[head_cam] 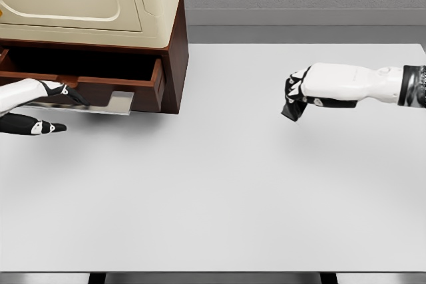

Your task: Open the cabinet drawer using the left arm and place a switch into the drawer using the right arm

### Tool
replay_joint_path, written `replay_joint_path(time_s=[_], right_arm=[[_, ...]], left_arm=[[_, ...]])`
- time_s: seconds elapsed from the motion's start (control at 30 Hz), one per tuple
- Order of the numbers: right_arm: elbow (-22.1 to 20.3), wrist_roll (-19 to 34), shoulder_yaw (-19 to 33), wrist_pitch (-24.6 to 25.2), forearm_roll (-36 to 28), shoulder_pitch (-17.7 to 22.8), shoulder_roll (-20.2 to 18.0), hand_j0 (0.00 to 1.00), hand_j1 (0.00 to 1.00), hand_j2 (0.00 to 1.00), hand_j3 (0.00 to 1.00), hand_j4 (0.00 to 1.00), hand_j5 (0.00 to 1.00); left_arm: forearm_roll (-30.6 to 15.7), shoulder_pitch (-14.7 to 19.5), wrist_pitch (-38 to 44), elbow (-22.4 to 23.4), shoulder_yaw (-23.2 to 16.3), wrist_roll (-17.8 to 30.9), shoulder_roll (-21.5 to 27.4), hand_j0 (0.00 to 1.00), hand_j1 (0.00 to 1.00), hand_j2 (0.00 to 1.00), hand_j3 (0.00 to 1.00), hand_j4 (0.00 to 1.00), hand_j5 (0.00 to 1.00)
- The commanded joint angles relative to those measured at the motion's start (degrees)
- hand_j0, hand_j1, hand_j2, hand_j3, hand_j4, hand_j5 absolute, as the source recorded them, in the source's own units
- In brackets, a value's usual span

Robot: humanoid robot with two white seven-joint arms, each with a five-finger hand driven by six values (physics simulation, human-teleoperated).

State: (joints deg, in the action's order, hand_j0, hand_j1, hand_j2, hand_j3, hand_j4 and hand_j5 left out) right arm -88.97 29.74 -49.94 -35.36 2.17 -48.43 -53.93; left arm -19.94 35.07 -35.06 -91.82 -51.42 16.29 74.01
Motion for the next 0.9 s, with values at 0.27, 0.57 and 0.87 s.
replay_joint_path(time_s=[0.27, 0.57, 0.87], right_arm=[[0.2, 0.1, -0.9, 0.4, -0.6, -1.6, 2.0, 0.29, 0.29, 0.29, 0.29, 0.29, 0.29], [0.3, 0.1, -1.2, 0.4, -0.6, -1.6, 2.1, 0.29, 0.29, 0.29, 0.29, 0.29, 0.29], [1.2, 0.1, -1.3, 0.4, -0.6, -1.9, 3.1, 0.29, 0.29, 0.29, 0.29, 0.29, 0.29]], left_arm=[[-0.4, -0.9, 0.1, -0.5, 0.4, -0.2, 0.9, 0.74, 0.74, 0.74, 0.74, 0.74, 0.74], [-0.7, -1.8, 0.1, -0.4, 0.3, -0.3, 1.0, 0.77, 0.77, 0.77, 0.77, 0.77, 0.77], [-0.8, -2.1, 0.1, -0.5, 0.1, -0.3, 2.0, 0.75, 0.75, 0.75, 0.75, 0.75, 0.75]])
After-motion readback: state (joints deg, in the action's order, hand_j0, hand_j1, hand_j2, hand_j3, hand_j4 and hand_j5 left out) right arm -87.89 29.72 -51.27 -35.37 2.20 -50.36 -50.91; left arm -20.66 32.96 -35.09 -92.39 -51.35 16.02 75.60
